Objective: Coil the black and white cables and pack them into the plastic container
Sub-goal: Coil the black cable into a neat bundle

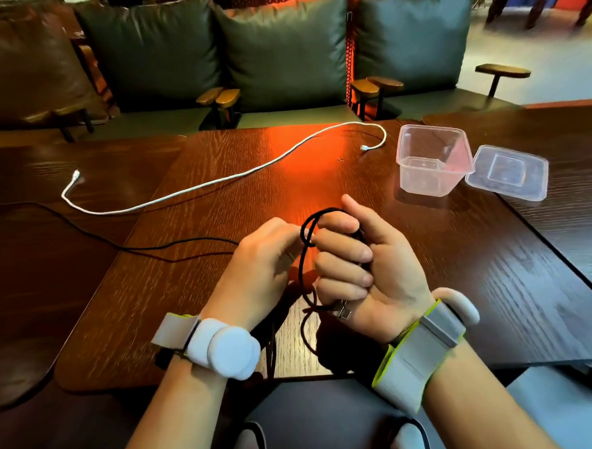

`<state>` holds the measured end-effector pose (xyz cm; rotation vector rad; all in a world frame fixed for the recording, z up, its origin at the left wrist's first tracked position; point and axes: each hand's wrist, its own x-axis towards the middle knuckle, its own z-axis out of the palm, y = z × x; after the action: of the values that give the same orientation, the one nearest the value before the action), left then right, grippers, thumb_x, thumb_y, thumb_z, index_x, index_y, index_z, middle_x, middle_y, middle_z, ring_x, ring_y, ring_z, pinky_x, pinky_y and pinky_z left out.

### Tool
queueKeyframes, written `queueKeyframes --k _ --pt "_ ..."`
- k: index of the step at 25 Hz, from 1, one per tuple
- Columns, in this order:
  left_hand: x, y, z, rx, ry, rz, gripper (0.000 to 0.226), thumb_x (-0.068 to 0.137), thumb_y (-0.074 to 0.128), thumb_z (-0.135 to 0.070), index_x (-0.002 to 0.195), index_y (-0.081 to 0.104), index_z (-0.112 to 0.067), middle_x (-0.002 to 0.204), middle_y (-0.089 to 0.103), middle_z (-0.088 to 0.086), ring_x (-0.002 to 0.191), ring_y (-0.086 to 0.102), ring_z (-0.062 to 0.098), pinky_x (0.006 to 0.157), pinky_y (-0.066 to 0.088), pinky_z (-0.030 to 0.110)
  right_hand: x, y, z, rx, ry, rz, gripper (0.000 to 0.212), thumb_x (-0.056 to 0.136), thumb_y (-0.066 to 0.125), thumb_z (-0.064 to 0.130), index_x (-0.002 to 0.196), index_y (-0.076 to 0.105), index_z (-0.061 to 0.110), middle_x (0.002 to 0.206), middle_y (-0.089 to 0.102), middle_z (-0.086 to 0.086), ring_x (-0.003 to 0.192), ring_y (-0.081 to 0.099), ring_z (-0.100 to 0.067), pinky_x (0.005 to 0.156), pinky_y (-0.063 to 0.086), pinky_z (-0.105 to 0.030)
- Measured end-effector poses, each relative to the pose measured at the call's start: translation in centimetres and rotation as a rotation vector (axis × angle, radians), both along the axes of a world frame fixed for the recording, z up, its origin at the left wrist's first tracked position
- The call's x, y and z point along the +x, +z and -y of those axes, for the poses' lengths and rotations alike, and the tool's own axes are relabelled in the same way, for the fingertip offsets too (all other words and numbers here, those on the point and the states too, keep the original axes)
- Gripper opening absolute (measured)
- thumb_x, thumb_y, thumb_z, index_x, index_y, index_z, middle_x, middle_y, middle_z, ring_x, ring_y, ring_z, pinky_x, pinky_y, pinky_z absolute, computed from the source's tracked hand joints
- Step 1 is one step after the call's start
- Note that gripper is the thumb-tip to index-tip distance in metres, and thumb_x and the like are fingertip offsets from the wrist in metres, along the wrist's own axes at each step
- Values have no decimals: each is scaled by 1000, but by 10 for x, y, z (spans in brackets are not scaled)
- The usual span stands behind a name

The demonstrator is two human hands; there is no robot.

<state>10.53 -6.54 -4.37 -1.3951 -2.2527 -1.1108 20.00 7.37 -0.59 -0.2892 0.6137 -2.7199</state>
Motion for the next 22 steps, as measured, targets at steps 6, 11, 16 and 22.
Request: queueKeyframes --k 6,11,16,22 --pt "6 -6 -7 -132 -147 49 23 82 60 -1 96 66 -18 92 68 6 86 66 29 73 53 42 -6 -5 5 -294 -258 17 42 106 27 46 81 49 21 57 23 8 47 15 -8 49 19 -21" --pt "6 -7 -11 -277 -111 -19 17 84 59 -13 81 69 1 84 70 19 80 67 37 70 47 37 -20 -10 9 -190 -669 99 26 101 37 42 89 51 25 62 35 9 55 24 -7 59 23 -22" --pt "9 6 -5 -418 -111 80 16 96 60 -25 89 69 -14 88 70 7 87 65 29 75 50 40 -27 -16 19 401 -968 7 24 105 35 28 92 55 21 64 45 8 58 35 -7 59 26 -25" --pt "19 20 -2 -546 -48 132 10 96 57 -35 94 63 -28 93 71 -2 91 65 27 78 52 42 -24 -23 19 833 -1038 -126 24 98 43 36 97 66 31 82 58 0 75 49 -11 76 35 -38"
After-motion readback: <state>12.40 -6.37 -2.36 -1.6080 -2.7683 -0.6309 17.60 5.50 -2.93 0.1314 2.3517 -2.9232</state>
